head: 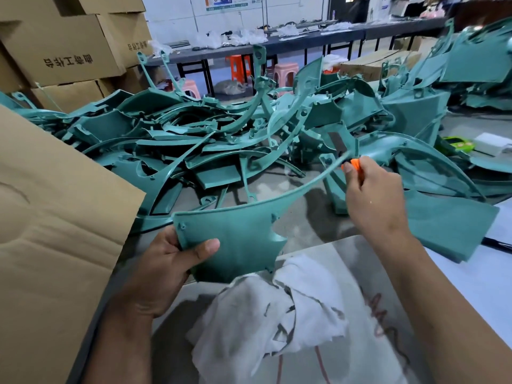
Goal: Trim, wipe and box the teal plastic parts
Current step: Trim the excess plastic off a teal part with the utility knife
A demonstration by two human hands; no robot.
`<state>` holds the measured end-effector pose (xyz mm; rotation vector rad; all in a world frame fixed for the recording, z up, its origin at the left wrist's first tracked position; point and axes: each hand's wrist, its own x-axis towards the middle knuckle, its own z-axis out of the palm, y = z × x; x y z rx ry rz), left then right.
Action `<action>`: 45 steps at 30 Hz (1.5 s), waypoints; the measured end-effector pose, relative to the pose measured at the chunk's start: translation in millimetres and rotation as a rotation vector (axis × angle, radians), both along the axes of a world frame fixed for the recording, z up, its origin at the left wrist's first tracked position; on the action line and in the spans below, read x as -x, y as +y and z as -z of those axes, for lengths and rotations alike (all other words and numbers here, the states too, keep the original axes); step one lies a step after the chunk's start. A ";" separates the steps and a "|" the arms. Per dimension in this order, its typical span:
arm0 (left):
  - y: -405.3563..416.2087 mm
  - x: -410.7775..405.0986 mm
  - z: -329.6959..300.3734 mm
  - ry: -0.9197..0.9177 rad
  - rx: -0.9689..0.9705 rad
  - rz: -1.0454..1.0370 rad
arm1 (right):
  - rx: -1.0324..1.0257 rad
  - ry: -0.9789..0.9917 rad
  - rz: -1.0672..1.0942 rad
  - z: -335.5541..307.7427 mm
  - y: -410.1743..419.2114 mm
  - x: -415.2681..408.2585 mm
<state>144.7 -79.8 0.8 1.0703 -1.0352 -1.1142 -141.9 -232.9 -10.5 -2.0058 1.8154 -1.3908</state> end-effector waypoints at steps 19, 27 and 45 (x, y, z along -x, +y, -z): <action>-23.1 44.4 -0.3 0.196 0.131 -0.068 | -0.227 -0.709 -0.739 -17.5 41.4 -41.0; -28.3 32.2 10.1 0.040 0.001 -0.067 | -0.018 -0.352 -0.665 -15.9 39.0 -36.5; -71.2 61.9 -33.3 0.419 0.074 -0.631 | 0.083 0.074 -0.765 -3.9 60.4 -65.1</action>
